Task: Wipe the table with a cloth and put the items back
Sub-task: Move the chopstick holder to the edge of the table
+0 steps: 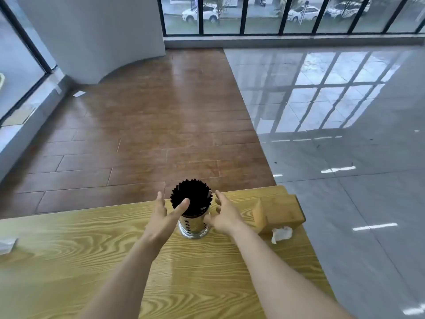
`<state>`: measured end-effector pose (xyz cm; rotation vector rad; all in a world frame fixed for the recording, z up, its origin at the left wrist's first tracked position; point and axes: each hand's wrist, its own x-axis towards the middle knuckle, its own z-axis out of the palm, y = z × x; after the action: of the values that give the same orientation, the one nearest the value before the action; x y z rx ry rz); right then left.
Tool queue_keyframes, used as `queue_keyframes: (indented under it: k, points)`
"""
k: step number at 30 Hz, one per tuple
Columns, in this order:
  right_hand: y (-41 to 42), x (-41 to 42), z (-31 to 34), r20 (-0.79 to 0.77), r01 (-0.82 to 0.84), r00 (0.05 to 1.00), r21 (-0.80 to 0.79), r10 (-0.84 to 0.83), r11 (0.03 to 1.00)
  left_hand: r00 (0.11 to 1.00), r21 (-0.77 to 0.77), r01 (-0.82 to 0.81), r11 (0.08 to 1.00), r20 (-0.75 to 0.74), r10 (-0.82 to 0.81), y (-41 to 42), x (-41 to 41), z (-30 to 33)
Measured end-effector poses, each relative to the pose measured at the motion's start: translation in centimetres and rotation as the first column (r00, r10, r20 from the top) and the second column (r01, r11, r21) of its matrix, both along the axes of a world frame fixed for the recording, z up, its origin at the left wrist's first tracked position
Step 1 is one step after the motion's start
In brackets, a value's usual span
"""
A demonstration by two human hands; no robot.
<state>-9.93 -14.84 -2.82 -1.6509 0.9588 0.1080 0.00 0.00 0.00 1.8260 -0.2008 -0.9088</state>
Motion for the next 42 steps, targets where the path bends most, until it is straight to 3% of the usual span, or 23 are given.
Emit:
queue_keyframes:
  k: [4, 8, 19, 32, 42]
  points:
    - [0.2, 0.4, -0.3, -0.002, 0.019, 1.0, 0.044, -0.019, 0.999, 0.996, -0.084, 0.05, 0.995, -0.067, -0.055, -0.5, 0.0, -0.5]
    - [0.5, -0.1, 0.2, -0.022, 0.05, 0.999, 0.079, -0.048, 0.996, 0.995, -0.082, -0.019, 0.996, -0.104, 0.01, -0.6, -0.5, -0.6]
    - [0.2, -8.3, 1.7, -0.053, 0.164, 0.985, 0.0, -0.164, 0.986, 0.998, -0.03, -0.051, 0.998, -0.05, 0.05, -1.8, -7.8, 0.9]
    - [-4.2, -21.9, 2.5, -0.089, 0.355, 0.928, -0.078, -0.362, 0.931, 0.973, -0.012, 0.213, 0.977, -0.09, -0.213, -6.8, -19.7, 0.8]
    - [-5.7, -25.0, 2.0, -0.075, 0.408, 0.909, -0.053, -0.411, 0.912, 0.952, -0.029, 0.293, 0.956, -0.089, -0.294, -8.4, -22.4, 0.0]
